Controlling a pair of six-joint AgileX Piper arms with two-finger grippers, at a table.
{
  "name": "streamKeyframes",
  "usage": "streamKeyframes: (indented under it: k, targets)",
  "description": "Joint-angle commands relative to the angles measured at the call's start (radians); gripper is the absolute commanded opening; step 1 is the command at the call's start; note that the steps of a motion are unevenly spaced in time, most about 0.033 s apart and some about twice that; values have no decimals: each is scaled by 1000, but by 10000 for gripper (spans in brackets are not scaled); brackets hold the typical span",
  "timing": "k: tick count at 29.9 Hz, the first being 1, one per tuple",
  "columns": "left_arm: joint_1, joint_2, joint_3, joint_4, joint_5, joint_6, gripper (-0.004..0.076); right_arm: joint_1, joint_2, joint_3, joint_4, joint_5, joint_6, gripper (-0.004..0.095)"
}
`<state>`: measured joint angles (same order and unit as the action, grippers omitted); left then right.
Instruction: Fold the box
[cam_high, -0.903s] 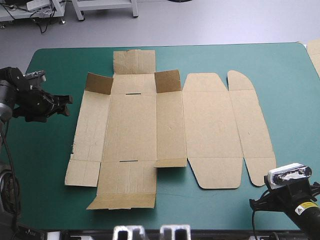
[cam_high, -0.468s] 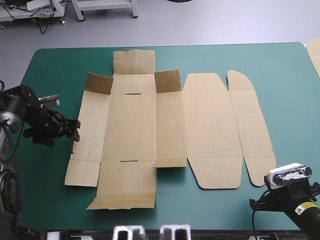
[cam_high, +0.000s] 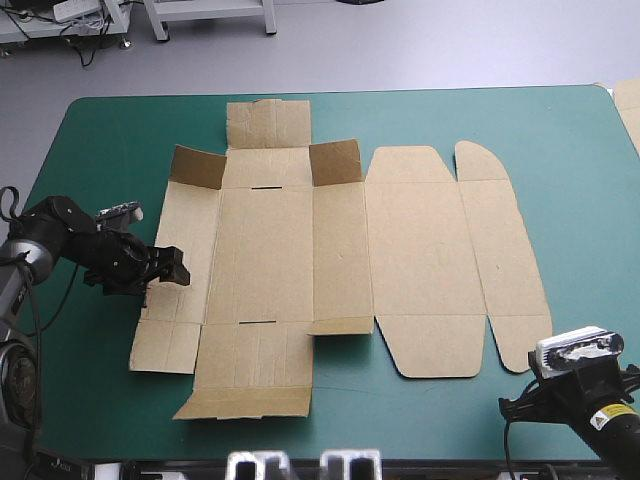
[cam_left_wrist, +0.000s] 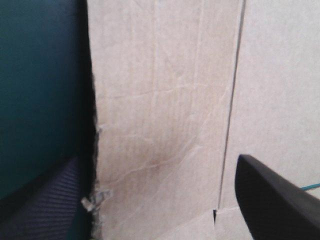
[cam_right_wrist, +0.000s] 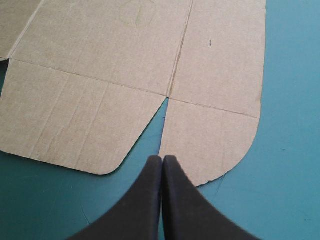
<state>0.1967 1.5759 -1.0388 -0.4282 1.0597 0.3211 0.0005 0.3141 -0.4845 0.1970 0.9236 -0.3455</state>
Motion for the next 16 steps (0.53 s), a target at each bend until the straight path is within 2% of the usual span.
streamKeyframes:
  k: [1,7,16]
  targets:
    - [-4,-37,-19,-86,-15,17,602,1,8,-25,13,-60,-1,-13]
    - [-4,-12,-19,-200,-12,41,589,1,8,-25,13,-60,-1,-13]
    - [-6,23,-19,-357,73,94,497,1,8,-25,13,-60,-1,-13]
